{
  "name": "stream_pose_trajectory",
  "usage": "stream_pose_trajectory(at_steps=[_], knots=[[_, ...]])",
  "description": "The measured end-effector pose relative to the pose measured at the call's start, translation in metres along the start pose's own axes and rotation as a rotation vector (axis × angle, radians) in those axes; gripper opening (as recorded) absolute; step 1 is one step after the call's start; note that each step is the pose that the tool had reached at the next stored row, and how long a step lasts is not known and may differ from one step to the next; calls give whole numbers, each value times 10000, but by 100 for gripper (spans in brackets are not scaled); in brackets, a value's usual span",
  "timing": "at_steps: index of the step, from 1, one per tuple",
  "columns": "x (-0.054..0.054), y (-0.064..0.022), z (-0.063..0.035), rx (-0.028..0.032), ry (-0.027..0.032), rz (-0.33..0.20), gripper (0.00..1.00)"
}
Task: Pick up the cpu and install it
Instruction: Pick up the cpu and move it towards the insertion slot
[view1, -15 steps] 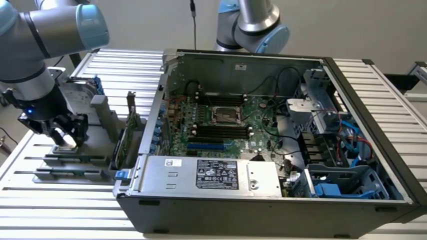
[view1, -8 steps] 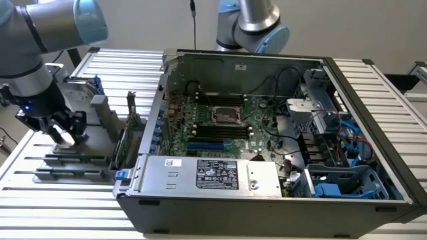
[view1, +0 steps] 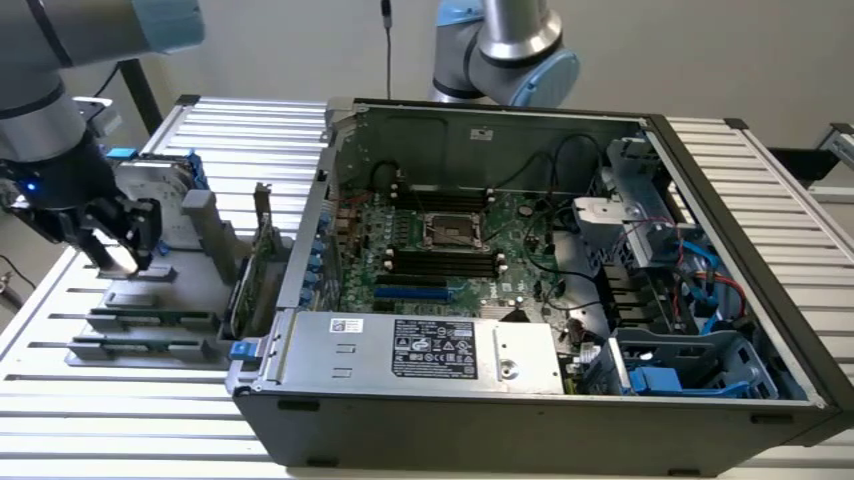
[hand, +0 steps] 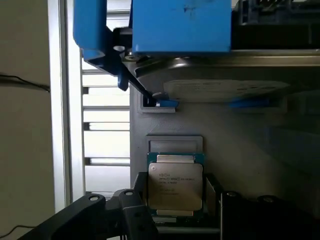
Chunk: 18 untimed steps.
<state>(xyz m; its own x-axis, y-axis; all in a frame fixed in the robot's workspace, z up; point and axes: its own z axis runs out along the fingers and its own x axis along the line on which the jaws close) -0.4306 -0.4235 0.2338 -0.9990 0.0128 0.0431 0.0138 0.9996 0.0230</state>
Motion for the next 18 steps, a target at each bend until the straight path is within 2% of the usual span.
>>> stream_pose_trajectory(at_steps=[12, 15, 18], knots=[[15, 25, -545, 0, 1, 0, 55], [-24, 35, -681, 0, 1, 0, 55], [-127, 43, -823, 0, 2, -1, 55]])
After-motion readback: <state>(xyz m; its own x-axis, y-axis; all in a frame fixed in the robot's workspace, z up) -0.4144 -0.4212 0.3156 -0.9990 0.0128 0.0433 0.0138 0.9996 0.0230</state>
